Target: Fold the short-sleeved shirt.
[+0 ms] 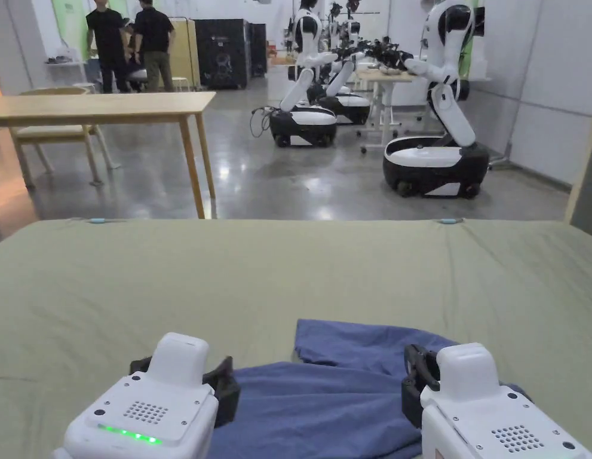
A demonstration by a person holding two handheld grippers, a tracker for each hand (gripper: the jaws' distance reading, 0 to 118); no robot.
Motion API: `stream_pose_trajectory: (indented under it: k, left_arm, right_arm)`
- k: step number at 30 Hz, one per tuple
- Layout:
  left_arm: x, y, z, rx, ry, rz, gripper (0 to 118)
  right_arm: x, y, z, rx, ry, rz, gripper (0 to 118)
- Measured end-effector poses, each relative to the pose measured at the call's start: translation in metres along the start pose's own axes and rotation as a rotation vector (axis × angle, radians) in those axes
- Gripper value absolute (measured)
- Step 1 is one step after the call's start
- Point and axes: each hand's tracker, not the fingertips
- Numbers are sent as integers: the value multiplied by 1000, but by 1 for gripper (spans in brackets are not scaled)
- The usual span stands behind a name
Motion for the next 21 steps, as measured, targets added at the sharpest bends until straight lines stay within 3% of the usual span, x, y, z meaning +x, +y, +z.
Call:
stream_pose_trajectory:
  k: [1,2,5,13,14,15,16,17,21]
  left_arm:
    - [-12,-8,-3,-40,68,-20,0]
    - [-19,-14,1,-3,105,-60,0]
    - [-51,-25,-11,-135,0,132,0]
    - [-75,-50,-109,-354,-20,152,0]
    - [-73,-54,-121,-360,-18,145,10]
    - [-73,-55,-138,-376,-4,137,37]
    - [-75,-56,-153,-391,11,128,81]
    - [-77,-57,-172,-420,35,102,118]
    - [-75,-66,-229,-502,72,35,115]
  right_arm:
    - [-4,1,0,2,2,-12,3]
    - [-5,1,1,2,14,-28,3]
    - [-5,0,4,-9,10,-51,3]
    - [18,-21,0,-81,-44,-52,3]
    - [23,-23,-2,-90,-54,-56,3]
    - [28,-25,-4,-97,-68,-61,3]
    - [33,-27,-6,-103,-77,-68,3]
    - [40,-29,-4,-109,-85,-76,3]
    - [68,-39,-8,-155,-153,-83,3]
